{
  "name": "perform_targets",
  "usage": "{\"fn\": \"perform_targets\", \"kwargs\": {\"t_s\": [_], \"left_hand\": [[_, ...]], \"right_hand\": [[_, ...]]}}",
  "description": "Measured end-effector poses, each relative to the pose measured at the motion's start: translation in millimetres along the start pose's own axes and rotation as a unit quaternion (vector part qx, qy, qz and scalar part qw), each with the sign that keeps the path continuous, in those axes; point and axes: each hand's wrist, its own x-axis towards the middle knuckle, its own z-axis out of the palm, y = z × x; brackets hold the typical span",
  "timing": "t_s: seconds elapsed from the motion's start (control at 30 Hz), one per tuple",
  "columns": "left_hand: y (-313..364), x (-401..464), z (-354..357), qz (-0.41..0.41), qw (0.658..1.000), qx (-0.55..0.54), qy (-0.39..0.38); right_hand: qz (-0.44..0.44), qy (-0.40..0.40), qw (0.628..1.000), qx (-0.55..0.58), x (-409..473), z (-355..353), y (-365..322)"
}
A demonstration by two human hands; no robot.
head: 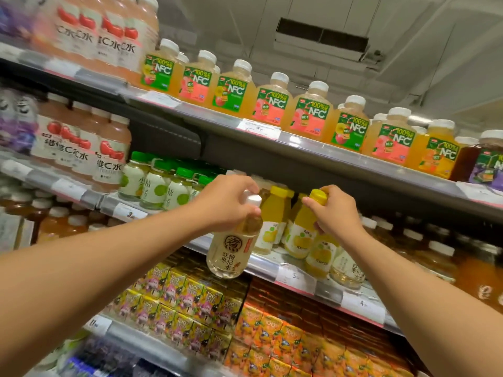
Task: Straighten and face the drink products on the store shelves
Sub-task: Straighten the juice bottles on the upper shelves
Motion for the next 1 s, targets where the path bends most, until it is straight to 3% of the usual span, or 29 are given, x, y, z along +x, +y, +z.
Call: {"fn": "perform_targets", "kwargs": {"t_s": [0.43, 0.73, 0.9, 1.0], "left_hand": [[-24.8, -1.7, 26.5, -0.022, 1.0, -0.006, -0.017], [-7.1, 3.5, 56.8, -0.028, 0.998, -0.046, -0.044], [11.9, 3.2, 79.6, -0.045, 0.989, -0.134, -0.034], [31.1, 3.9, 98.1, -0.058, 0.979, -0.193, -0.037]], "right_hand": [[0.076, -0.061, 0.99, -0.1, 23.4, 33.9, 3.1], [0.054, -0.025, 0.998, -0.037, 0.8, 31.3, 6.9], [-0.067, 0.033, 0.997, 0.033, -57.8, 15.9, 13.2], [-0.048, -0.023, 0.995, 0.09, -98.7, -1.6, 32.3]]}}
